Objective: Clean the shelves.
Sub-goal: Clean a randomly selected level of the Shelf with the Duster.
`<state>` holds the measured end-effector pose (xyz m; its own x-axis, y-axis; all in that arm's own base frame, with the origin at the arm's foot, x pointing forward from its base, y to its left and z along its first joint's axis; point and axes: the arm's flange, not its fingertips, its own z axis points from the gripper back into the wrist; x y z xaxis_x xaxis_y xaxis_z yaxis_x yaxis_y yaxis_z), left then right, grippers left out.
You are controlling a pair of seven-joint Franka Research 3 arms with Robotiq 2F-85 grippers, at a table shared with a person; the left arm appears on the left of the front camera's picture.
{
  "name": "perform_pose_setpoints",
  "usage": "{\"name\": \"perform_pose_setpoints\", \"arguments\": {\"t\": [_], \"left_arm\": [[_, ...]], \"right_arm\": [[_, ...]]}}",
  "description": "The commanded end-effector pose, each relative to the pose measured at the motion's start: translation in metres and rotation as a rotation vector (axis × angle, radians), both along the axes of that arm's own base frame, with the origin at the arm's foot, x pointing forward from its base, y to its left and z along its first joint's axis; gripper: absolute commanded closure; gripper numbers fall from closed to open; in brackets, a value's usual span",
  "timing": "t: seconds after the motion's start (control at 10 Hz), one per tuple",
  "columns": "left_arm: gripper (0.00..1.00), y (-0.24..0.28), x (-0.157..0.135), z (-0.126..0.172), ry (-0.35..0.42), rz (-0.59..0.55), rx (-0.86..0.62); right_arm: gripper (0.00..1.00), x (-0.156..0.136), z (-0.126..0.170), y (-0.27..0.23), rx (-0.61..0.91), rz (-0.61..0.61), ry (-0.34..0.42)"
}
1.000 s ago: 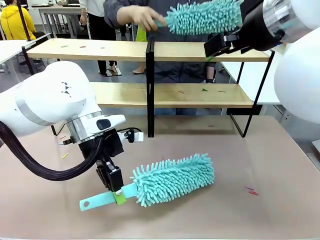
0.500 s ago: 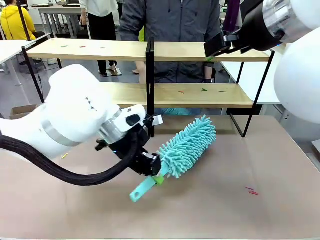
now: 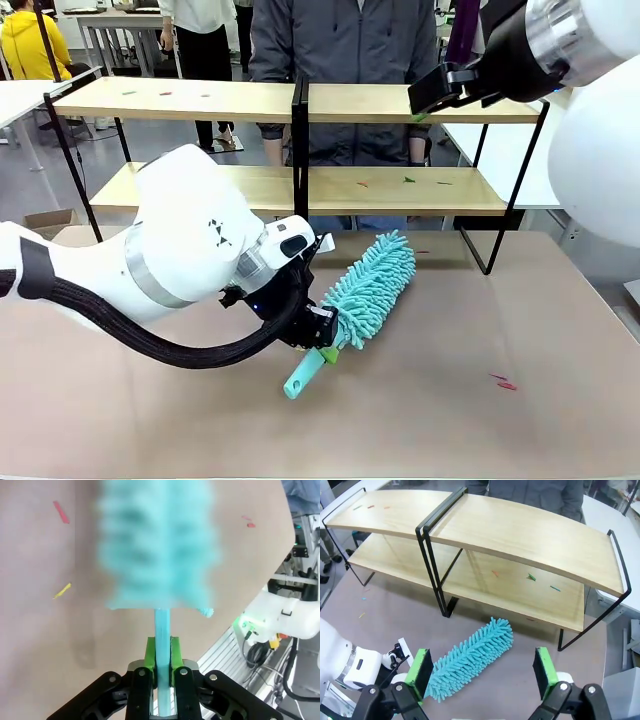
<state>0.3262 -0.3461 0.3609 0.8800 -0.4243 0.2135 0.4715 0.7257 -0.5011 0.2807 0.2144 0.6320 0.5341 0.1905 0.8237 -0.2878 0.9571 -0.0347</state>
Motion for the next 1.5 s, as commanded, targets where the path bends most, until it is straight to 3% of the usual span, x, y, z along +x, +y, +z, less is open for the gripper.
{"name": "perform_pose_setpoints", "arguments": {"t": [0.0,0.7,1.1,1.4], "left_arm": [[0.87,0.002,0.004,-0.004,0.003,0.013,0.004],[0.87,-0.063,0.091,0.005,-0.015,0.262,0.085],[0.87,-0.084,0.132,0.013,-0.023,0.132,0.145],[0.87,-0.098,0.142,0.007,0.013,0.038,0.215]], "right_arm": [[0.00,0.000,0.000,0.000,-0.001,-0.001,-0.003],[0.00,0.000,0.000,0.000,-0.001,-0.001,-0.003],[0.00,0.000,0.000,0.000,-0.001,-0.001,-0.003],[0.00,0.000,0.000,0.000,-0.001,-0.001,-0.003]]}}
